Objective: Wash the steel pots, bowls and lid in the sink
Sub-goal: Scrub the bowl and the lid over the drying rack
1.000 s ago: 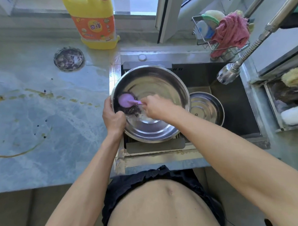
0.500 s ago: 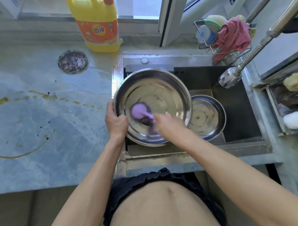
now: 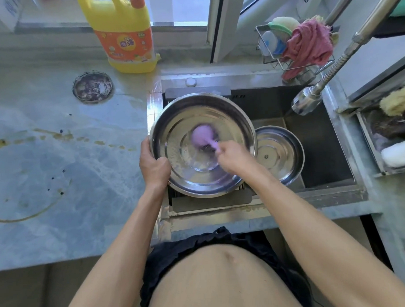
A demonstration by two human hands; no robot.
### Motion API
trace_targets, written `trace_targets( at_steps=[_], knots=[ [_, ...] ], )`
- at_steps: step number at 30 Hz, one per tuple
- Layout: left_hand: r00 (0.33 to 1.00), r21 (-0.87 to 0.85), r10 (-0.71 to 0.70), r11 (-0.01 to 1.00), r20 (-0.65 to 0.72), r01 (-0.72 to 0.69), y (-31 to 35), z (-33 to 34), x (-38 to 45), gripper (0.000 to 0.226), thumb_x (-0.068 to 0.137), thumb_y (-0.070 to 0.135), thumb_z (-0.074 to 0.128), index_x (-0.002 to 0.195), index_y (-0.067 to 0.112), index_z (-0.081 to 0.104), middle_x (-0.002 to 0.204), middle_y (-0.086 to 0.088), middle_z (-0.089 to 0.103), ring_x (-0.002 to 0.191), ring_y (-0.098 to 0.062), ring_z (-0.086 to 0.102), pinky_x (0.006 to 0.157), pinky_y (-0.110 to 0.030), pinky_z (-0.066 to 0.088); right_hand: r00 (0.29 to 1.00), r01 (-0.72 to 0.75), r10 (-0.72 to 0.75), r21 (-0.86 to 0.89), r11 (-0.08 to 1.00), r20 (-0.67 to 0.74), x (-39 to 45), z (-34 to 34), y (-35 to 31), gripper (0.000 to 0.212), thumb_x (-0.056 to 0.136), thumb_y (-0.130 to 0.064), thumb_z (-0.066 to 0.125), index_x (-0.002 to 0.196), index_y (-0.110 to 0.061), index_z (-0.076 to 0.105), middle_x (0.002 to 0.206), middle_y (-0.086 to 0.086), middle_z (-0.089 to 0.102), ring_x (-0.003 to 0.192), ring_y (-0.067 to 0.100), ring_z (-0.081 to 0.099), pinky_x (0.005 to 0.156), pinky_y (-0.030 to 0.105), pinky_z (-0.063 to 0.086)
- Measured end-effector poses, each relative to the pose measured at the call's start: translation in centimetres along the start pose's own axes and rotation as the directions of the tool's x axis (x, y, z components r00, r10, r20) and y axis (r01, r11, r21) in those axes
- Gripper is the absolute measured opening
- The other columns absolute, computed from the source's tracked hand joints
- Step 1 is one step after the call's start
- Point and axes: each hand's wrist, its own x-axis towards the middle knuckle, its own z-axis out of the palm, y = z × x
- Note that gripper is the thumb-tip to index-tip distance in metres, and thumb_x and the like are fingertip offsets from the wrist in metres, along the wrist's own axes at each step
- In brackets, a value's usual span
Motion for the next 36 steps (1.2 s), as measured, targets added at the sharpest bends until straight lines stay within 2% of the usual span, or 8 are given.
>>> trace_targets(
  at_steps=[12,16,19,22,25,29,32,36],
  knots=[
    [1.0,0.019,-0.003,1.0,-0.015,0.003,0.3,0.0,-0.3,0.06,0.075,-0.017,0.041,0.123,0.013,0.06,0.101,0.005,0.063,0.082,0.008,0.058,0.072,-0.005,0.044,0.998,0.043,-0.039,0.077,0.996,-0.048,2.4,-0.4,-2.9,0.023,0.101,-0.023,0.044,0.109,-0.025,0.065,0.077,0.002,0.056,0.067,0.022,0.056,0.05,0.027,0.036],
    [0.999,0.014,0.006,1.0,-0.031,-0.005,0.5,0.1,-0.5,0.06,0.073,-0.018,0.041,0.122,0.011,0.06,0.1,0.004,0.062,0.079,-0.004,0.056,0.071,-0.005,0.043,0.974,0.049,-0.073,0.117,0.992,0.214,2.6,-0.1,-3.6,0.021,0.101,-0.024,0.047,0.108,-0.03,0.066,0.069,0.002,0.05,0.052,0.016,0.041,0.043,0.023,0.031],
    [1.0,0.035,0.005,0.999,-0.031,-0.004,0.2,0.0,-0.3,0.059,0.074,-0.017,0.041,0.122,0.01,0.061,0.102,0.001,0.063,0.083,-0.005,0.055,0.07,-0.006,0.043,1.0,0.028,-0.028,0.129,0.991,-0.007,2.8,0.4,-3.3,0.021,0.099,-0.022,0.046,0.105,-0.022,0.065,0.076,0.004,0.055,0.065,0.024,0.052,0.053,0.029,0.036],
    [0.999,-0.002,-0.002,1.0,-0.033,0.002,0.3,0.1,-0.4,0.064,0.071,-0.017,0.042,0.125,0.012,0.061,0.107,0.001,0.065,0.089,-0.006,0.06,0.078,-0.01,0.048,0.959,0.027,-0.069,0.153,0.988,0.276,1.9,0.7,-2.6,0.024,0.101,-0.02,0.047,0.115,-0.025,0.066,0.067,0.003,0.046,0.05,0.017,0.04,0.043,0.023,0.031],
    [0.999,0.013,-0.003,1.0,-0.041,0.003,0.4,0.2,-0.5,0.064,0.072,-0.017,0.041,0.126,0.012,0.06,0.106,0.003,0.065,0.084,0.009,0.059,0.074,-0.005,0.044,1.0,0.005,-0.01,0.235,0.972,0.017,2.2,0.3,-2.1,0.022,0.101,-0.021,0.045,0.105,-0.023,0.066,0.067,0.0,0.048,0.058,0.022,0.049,0.044,0.024,0.033],
    [0.999,-0.017,-0.011,1.0,-0.039,0.01,0.4,0.1,-0.6,0.068,0.072,-0.017,0.041,0.13,0.013,0.06,0.113,0.001,0.066,0.094,-0.004,0.061,0.085,-0.014,0.05,0.951,0.062,-0.092,0.109,0.992,0.296,2.1,0.1,-2.3,0.023,0.101,-0.026,0.048,0.116,-0.031,0.066,0.067,0.001,0.053,0.051,0.016,0.041,0.045,0.025,0.033],
    [1.0,0.008,0.008,1.0,-0.026,-0.008,0.5,0.1,-0.6,0.065,0.072,-0.018,0.04,0.127,0.011,0.06,0.106,0.004,0.064,0.088,0.0,0.06,0.077,-0.008,0.046,0.999,0.048,-0.046,0.075,0.996,-0.028,2.8,-0.3,-1.9,0.021,0.101,-0.022,0.044,0.11,-0.023,0.062,0.08,0.004,0.057,0.068,0.024,0.055,0.055,0.03,0.037],
    [1.0,-0.013,0.0,1.0,-0.022,-0.001,0.5,0.0,-0.8,0.068,0.073,-0.019,0.04,0.131,0.011,0.059,0.11,0.002,0.064,0.093,-0.005,0.059,0.08,-0.01,0.05,0.938,0.068,-0.084,0.059,0.996,0.336,2.4,-0.4,-1.8,0.027,0.103,-0.025,0.047,0.125,-0.034,0.06,0.076,0.003,0.059,0.051,0.013,0.043,0.043,0.023,0.036]
  ],
)
